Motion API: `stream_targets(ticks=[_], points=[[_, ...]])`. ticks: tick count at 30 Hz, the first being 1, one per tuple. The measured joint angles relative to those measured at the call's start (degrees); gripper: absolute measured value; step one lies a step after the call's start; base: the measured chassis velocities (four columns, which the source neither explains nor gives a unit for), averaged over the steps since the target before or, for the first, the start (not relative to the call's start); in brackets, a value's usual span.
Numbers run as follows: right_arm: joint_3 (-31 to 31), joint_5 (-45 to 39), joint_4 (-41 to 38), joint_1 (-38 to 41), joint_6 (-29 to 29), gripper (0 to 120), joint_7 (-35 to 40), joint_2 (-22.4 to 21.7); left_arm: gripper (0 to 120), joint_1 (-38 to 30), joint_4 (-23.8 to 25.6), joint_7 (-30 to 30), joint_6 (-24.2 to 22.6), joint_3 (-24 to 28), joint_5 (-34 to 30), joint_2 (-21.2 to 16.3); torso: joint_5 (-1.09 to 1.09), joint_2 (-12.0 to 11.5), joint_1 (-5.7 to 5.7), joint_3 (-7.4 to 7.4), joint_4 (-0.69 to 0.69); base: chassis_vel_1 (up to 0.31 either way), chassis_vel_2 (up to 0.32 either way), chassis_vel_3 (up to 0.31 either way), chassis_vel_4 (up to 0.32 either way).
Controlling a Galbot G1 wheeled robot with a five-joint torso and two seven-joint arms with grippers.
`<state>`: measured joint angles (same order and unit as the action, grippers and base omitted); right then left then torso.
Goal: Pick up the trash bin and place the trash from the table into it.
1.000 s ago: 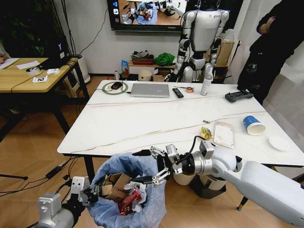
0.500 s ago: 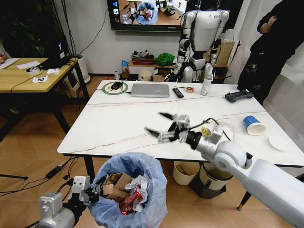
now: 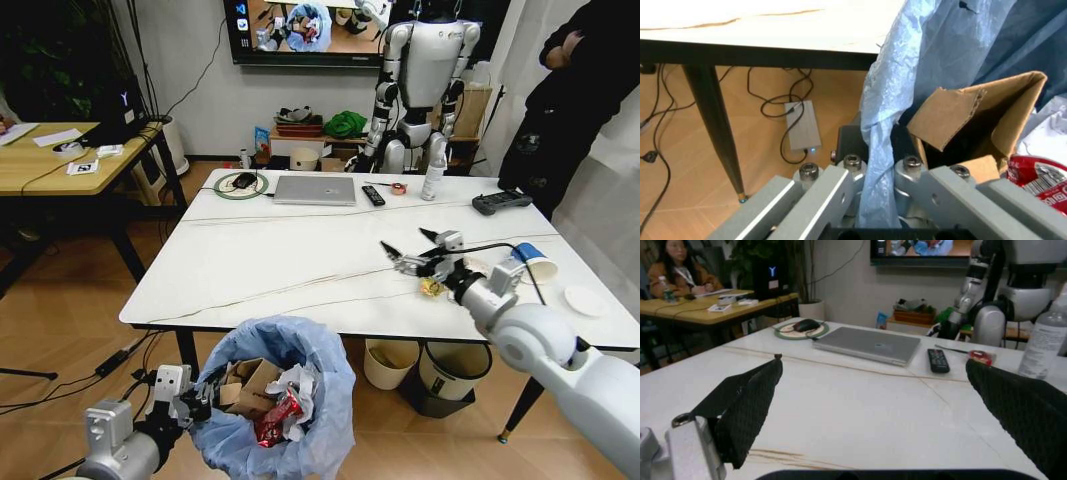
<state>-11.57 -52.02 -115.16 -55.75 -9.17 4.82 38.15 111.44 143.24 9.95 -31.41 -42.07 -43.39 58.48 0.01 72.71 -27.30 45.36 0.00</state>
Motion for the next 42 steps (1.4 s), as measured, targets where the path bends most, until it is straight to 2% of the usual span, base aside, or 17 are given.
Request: stream_targets(ticks=[12, 16, 17, 24, 42], points=[[-7.0, -1.2, -1.7, -5.5, -2.2, 100, 2.6, -0.6, 0, 0.0, 0.0, -0.2, 0.3, 0.0, 0.9, 1.0, -0.02, 0.0, 0.0, 0.0, 0.0, 0.0, 0.0, 0.0, 0.0], [-8.5, -1.2, -1.7, -7.2, -2.3, 100, 2.4, 0.3, 0, -0.2, 0.0, -0.3, 0.5, 0.1, 1.0, 1.2, -0.01, 0.0, 0.0, 0.0, -0.01, 0.0, 0.0, 0.0, 0.0], [-8.8, -1.2, -1.0, -7.6, -3.0, 100, 2.2, 1.7, 0, -0.2, 0.0, -0.3, 0.5, 0.2, 1.0, 1.4, -0.01, 0.0, 0.0, 0.0, -0.01, 0.0, 0.0, 0.0, 0.0], [-7.5, -1.1, 3.1, -7.2, -5.0, 100, 2.3, 6.3, 0, 0.2, 0.0, -0.3, 0.5, -0.4, 0.8, 1.5, -0.02, 0.0, 0.0, 0.0, 0.0, 0.0, 0.0, 0.0, 0.0], [-3.3, 1.2, 9.1, -5.1, -5.0, 100, 1.0, 9.4, 0, 0.6, 0.0, -0.3, 0.4, -0.5, 0.8, 1.8, -0.02, 0.0, 0.0, 0.0, 0.0, 0.0, 0.0, 0.0, 0.0]])
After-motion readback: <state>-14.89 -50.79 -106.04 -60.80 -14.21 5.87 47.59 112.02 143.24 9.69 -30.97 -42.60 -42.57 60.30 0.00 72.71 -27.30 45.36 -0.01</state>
